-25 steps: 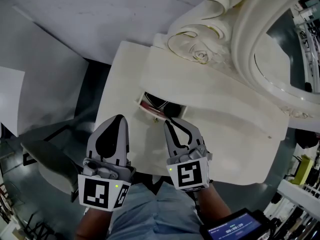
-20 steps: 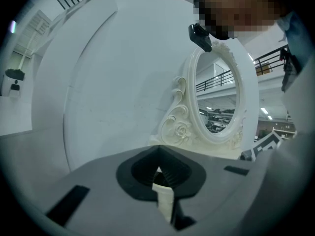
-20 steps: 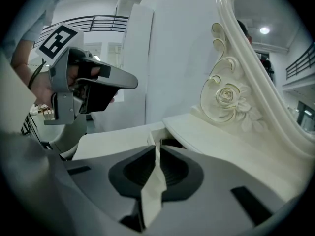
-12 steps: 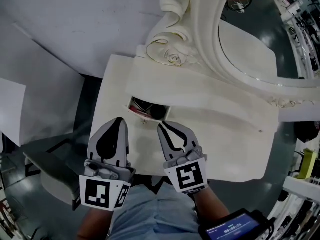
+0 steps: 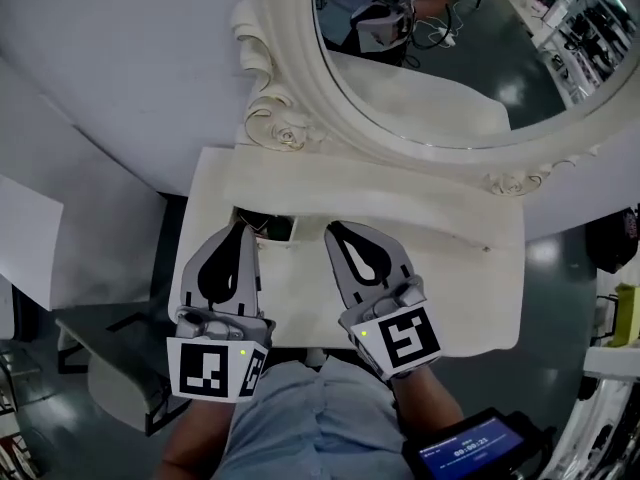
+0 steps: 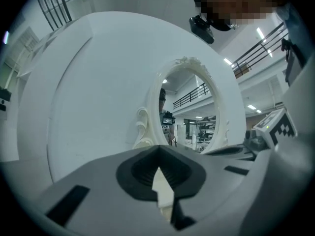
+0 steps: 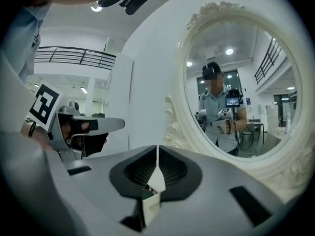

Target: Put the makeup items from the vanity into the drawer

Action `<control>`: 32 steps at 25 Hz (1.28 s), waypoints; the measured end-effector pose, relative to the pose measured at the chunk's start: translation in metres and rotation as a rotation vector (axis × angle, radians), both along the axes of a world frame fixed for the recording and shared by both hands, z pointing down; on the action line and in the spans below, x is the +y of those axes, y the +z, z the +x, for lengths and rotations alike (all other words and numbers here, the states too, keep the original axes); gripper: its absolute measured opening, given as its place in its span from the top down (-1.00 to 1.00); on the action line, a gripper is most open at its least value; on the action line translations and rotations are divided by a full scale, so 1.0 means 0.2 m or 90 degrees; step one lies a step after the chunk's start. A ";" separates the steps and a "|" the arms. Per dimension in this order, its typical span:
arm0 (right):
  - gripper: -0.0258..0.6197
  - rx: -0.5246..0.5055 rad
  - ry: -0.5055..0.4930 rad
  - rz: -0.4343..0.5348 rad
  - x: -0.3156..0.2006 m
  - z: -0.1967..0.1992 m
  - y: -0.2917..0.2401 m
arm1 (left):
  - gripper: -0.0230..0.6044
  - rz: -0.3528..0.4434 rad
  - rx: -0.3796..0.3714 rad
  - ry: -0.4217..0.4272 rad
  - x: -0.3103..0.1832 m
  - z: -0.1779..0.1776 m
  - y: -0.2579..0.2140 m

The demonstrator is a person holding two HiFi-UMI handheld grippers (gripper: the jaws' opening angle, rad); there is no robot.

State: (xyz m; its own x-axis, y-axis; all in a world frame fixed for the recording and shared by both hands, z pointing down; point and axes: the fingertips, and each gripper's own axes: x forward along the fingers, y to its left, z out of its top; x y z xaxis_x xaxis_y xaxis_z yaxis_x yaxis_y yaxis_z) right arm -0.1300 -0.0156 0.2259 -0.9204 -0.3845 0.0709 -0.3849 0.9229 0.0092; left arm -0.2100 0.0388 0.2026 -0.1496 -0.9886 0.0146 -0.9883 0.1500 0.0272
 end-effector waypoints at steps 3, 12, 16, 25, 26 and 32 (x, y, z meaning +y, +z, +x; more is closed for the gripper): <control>0.89 -0.006 0.019 0.023 -0.02 0.14 -0.12 | 0.93 0.025 -0.027 0.004 -0.02 0.12 -0.13; 0.92 -0.060 0.048 0.071 -0.04 0.38 -0.26 | 0.93 0.060 -0.057 0.031 -0.07 0.36 -0.22; 0.92 -0.069 0.048 0.071 -0.03 0.43 -0.27 | 0.93 0.064 -0.061 0.028 -0.07 0.41 -0.24; 0.92 -0.079 0.044 0.078 -0.02 0.47 -0.27 | 0.93 0.075 -0.063 0.024 -0.05 0.46 -0.25; 0.92 -0.080 0.043 0.079 -0.02 0.47 -0.27 | 0.93 0.076 -0.063 0.023 -0.05 0.47 -0.25; 0.92 -0.086 0.042 0.080 -0.03 0.55 -0.29 | 0.93 0.079 -0.071 0.019 -0.06 0.55 -0.27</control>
